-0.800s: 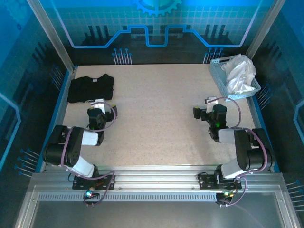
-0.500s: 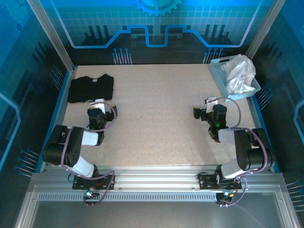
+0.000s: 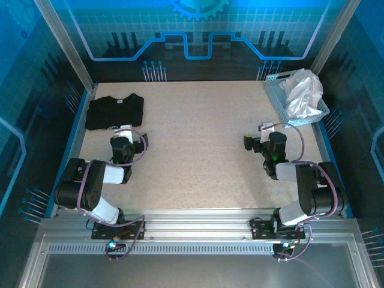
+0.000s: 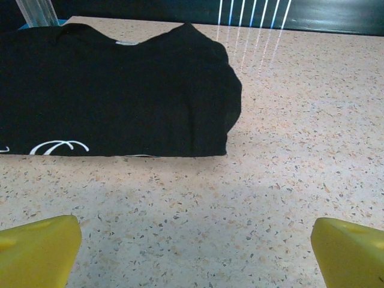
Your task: Fold the inside-out t-shirt
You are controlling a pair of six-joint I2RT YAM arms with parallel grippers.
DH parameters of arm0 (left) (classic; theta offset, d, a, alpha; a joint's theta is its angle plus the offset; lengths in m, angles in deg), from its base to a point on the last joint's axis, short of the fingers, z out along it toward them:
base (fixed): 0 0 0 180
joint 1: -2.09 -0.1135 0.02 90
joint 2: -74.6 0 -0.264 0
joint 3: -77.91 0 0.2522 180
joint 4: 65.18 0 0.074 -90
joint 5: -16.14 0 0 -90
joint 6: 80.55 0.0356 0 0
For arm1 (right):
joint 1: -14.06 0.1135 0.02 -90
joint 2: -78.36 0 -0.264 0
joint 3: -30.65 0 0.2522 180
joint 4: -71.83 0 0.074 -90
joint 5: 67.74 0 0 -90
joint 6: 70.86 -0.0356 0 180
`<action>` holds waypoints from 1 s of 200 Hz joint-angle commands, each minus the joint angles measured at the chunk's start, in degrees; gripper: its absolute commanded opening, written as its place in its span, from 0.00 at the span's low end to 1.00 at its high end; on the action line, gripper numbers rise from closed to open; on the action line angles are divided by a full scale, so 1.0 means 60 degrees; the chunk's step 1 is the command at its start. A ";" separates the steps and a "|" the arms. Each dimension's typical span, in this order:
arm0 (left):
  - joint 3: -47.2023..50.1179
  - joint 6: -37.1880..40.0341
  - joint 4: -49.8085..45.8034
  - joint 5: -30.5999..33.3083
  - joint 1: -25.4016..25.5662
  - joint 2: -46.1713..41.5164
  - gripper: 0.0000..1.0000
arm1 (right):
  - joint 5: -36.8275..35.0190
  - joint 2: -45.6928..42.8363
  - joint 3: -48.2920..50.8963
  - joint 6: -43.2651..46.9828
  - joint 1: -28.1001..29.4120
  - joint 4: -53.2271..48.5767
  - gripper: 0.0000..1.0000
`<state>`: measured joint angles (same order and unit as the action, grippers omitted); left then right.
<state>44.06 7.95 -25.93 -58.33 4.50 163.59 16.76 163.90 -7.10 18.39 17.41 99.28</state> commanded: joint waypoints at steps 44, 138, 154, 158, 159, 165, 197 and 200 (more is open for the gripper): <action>0.0040 -0.0076 -0.0461 0.0313 -0.0007 -0.1221 0.99 | -0.0972 -0.1069 -0.0862 -0.0394 0.0062 -0.1929 1.00; -0.2668 -0.4999 -0.6406 -0.3671 0.1206 -0.4333 0.99 | -0.1795 -0.5001 -0.2430 -0.0830 0.2170 -0.6966 1.00; -0.3595 -0.4512 -0.7371 -0.3603 0.2075 -0.3794 0.99 | -0.2302 -0.4524 -0.3227 -0.0496 0.1968 -0.7621 1.00; -0.3803 -0.4403 -0.7603 -0.3563 0.2254 -0.3684 0.99 | -0.2313 -0.4408 -0.3400 -0.0524 0.1759 -0.7744 1.00; -0.3845 -0.4369 -0.7663 -0.3544 0.2295 -0.3662 0.99 | -0.2295 -0.4381 -0.3444 -0.0536 0.1706 -0.7768 1.00; -0.4145 -0.4262 -0.7942 -0.3487 0.2533 -0.3512 0.99 | -0.2212 -0.4227 -0.3693 -0.0714 0.1293 -0.7935 1.00; -0.5087 -0.4062 -0.8466 -0.3680 0.3411 -0.2749 0.99 | -0.1443 -0.2632 -0.5296 -0.2360 -0.1267 -0.8751 1.00; -0.5163 -0.4065 -0.8555 -0.3670 0.3440 -0.2659 0.99 | -0.1411 -0.2434 -0.5446 -0.2465 -0.1420 -0.8765 1.00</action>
<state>17.15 -17.40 -71.06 -77.72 22.75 144.86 7.69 142.65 -33.42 9.97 16.98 53.23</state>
